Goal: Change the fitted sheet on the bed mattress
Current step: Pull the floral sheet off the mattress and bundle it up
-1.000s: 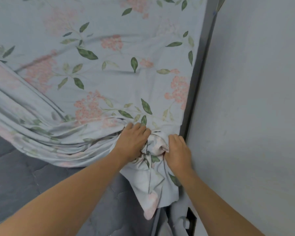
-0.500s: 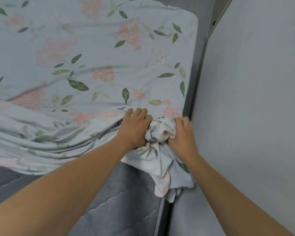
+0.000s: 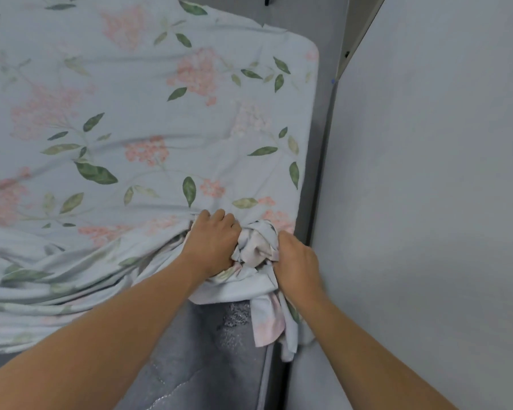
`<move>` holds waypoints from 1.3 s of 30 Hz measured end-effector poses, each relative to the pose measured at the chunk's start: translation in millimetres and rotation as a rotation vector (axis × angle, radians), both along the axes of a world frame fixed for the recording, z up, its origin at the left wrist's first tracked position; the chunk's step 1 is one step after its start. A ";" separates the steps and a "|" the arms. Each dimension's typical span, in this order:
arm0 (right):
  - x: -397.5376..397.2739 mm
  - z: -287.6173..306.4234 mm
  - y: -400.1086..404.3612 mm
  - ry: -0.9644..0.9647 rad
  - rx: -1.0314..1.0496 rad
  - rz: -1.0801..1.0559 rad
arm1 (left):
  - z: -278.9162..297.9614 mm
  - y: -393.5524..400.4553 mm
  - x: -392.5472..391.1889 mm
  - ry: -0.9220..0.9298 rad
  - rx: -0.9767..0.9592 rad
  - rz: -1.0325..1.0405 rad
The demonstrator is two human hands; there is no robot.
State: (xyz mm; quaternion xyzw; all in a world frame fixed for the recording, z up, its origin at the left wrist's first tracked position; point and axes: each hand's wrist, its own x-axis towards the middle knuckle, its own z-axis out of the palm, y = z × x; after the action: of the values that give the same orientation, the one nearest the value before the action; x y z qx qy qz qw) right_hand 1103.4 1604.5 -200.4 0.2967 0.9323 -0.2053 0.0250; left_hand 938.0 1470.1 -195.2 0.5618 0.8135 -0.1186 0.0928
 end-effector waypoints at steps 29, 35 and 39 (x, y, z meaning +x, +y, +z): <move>-242.9 -70.2 227.3 0.341 0.290 -0.015 | -73.0 228.9 -264.1 0.066 0.555 0.197; -265.2 -68.0 252.7 0.311 0.226 0.092 | -76.8 236.1 -271.3 0.068 0.556 0.210; -277.4 -64.4 269.5 0.323 0.183 0.122 | -77.3 248.1 -280.1 0.093 0.540 0.223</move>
State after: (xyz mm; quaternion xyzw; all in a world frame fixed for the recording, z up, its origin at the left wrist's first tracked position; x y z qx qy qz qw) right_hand 826.0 1874.0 -264.8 0.2041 0.9552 -0.1626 -0.1398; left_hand 657.9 1718.2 -272.5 0.4672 0.8757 0.0873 -0.0847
